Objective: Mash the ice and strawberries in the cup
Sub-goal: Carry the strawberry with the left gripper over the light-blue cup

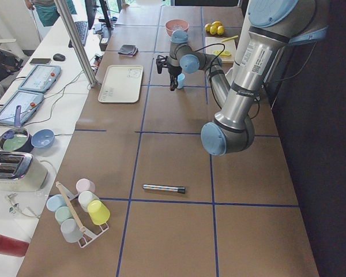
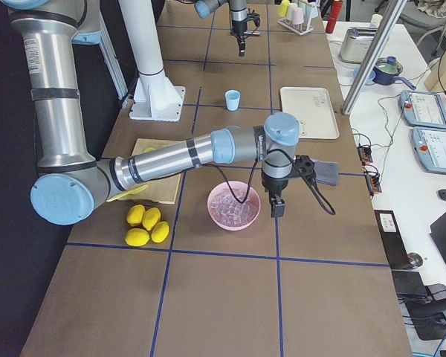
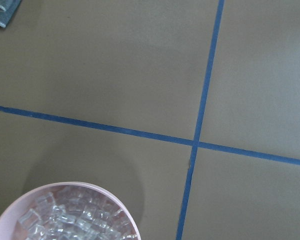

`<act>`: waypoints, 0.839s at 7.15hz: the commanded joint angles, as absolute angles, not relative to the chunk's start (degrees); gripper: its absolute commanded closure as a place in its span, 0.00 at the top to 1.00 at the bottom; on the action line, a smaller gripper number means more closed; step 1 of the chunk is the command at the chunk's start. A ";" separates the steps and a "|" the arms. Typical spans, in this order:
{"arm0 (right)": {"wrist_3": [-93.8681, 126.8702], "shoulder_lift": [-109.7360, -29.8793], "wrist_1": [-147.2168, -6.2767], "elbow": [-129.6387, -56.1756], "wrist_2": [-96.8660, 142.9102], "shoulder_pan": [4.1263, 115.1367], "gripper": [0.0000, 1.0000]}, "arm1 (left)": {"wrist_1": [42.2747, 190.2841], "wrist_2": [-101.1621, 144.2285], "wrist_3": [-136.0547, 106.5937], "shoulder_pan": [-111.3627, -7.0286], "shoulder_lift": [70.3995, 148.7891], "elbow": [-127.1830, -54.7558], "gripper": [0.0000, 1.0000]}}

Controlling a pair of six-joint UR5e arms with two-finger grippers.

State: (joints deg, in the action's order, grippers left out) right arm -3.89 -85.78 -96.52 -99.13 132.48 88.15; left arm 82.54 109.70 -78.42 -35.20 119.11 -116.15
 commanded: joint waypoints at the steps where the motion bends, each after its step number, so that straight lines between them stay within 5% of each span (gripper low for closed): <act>1: -8.17 -86.40 -89.92 -90.19 137.54 91.49 0.99 | 82.00 109.08 -84.26 -31.22 127.50 -109.98 0.00; 6: -7.91 -87.10 -92.11 -90.18 137.99 91.49 0.99 | 83.49 107.40 -86.04 -25.41 136.22 -100.73 0.00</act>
